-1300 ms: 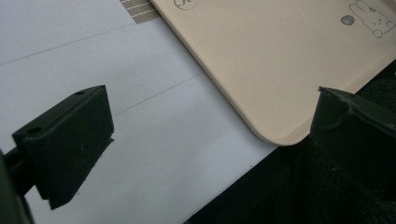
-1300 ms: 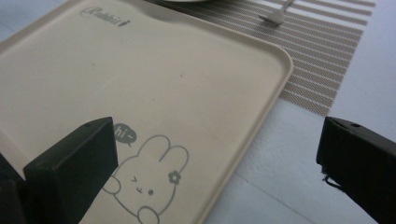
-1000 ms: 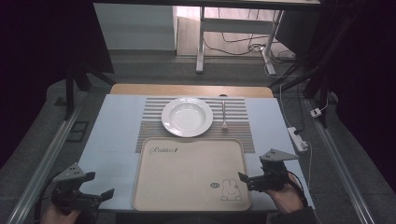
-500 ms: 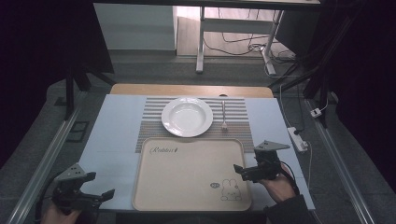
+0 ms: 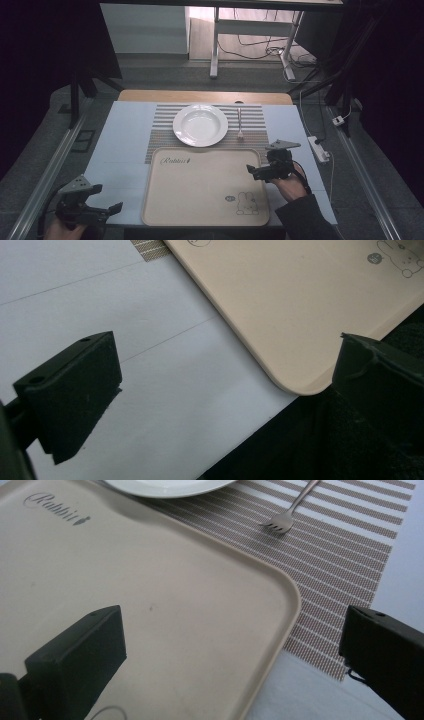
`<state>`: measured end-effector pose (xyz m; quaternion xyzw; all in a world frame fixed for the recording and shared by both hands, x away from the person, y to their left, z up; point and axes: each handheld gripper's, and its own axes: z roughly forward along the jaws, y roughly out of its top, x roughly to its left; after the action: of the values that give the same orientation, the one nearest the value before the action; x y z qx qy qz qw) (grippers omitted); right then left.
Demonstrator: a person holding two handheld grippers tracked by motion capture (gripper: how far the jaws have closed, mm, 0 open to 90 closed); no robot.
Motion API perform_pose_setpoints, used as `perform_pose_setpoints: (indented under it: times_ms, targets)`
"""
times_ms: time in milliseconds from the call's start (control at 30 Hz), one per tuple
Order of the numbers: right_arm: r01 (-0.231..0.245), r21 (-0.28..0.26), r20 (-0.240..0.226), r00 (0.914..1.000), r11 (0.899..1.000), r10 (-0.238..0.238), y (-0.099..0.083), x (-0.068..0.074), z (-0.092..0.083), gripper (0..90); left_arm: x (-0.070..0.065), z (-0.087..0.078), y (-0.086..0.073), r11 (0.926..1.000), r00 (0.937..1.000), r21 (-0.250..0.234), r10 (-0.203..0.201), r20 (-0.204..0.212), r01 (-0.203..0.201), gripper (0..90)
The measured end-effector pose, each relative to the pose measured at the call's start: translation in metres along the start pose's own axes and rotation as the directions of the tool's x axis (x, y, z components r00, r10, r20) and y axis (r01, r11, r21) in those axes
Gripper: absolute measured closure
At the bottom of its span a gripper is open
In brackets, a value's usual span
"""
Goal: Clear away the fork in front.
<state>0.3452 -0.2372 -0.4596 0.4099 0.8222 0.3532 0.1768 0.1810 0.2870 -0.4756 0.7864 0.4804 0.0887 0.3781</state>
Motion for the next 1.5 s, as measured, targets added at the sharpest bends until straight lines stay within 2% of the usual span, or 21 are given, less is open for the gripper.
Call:
perform_pose_setpoints:
  times_ms: [267,467,567,733,833,933,1133,1267,1400,1467,1500]
  targets:
    - [0.001,-0.005,0.045,0.9990,1.000,-0.001,0.009,-0.009,0.015,0.0,0.000,0.000,0.000,1.0000,1.0000,0.000,-0.001,0.001,0.001,0.0]
    - [0.036,0.017,0.069,0.9970,0.999,-0.037,0.019,-0.013,0.036,0.0,0.000,0.000,0.000,1.0000,1.0000,-0.001,-0.001,0.002,0.001,0.0]
    - [0.037,0.019,0.081,0.9960,0.999,-0.039,0.022,-0.015,0.044,0.0,0.001,0.000,0.000,1.0000,1.0000,-0.003,-0.004,0.004,0.004,0.0]
    - [0.033,0.019,0.093,0.9950,0.999,-0.034,0.029,-0.019,0.055,0.0,0.001,0.000,0.000,1.0000,1.0000,0.000,-0.003,0.003,0.003,0.0]
    - [0.045,0.034,0.088,0.9950,0.998,-0.048,0.033,-0.021,0.066,0.0,0.001,0.000,0.000,1.0000,1.0000,-0.001,-0.004,0.003,0.004,0.0]
    - [0.026,0.047,0.072,0.9970,0.999,-0.030,0.037,-0.023,0.078,0.0,0.001,0.000,0.000,1.0000,1.0000,0.000,-0.006,0.004,0.006,0.0]
    - [0.022,0.074,0.123,0.9919,0.997,-0.031,0.046,-0.023,0.096,0.0,0.001,0.000,0.000,1.0000,1.0000,0.000,-0.006,0.005,0.006,0.0]
    - [0.027,0.107,0.168,0.9848,0.994,-0.045,0.051,-0.025,0.112,0.0,0.001,0.000,0.000,1.0000,1.0000,0.000,-0.007,0.007,0.007,0.0]
    - [0.026,0.113,0.168,0.9847,0.993,-0.045,0.055,-0.027,0.119,0.0,0.001,0.000,0.000,1.0000,0.9999,0.000,-0.008,0.007,0.008,0.0]
    - [0.036,0.123,0.165,0.9847,0.992,-0.056,0.057,-0.027,0.123,2.5,0.001,0.000,0.000,1.0000,0.9999,0.000,-0.009,0.008,0.009,0.0]
    - [0.046,0.125,0.180,0.9813,0.991,-0.069,0.059,-0.026,0.128,8.3,0.002,0.000,0.000,1.0000,0.9999,0.000,-0.010,0.008,0.010,0.0]
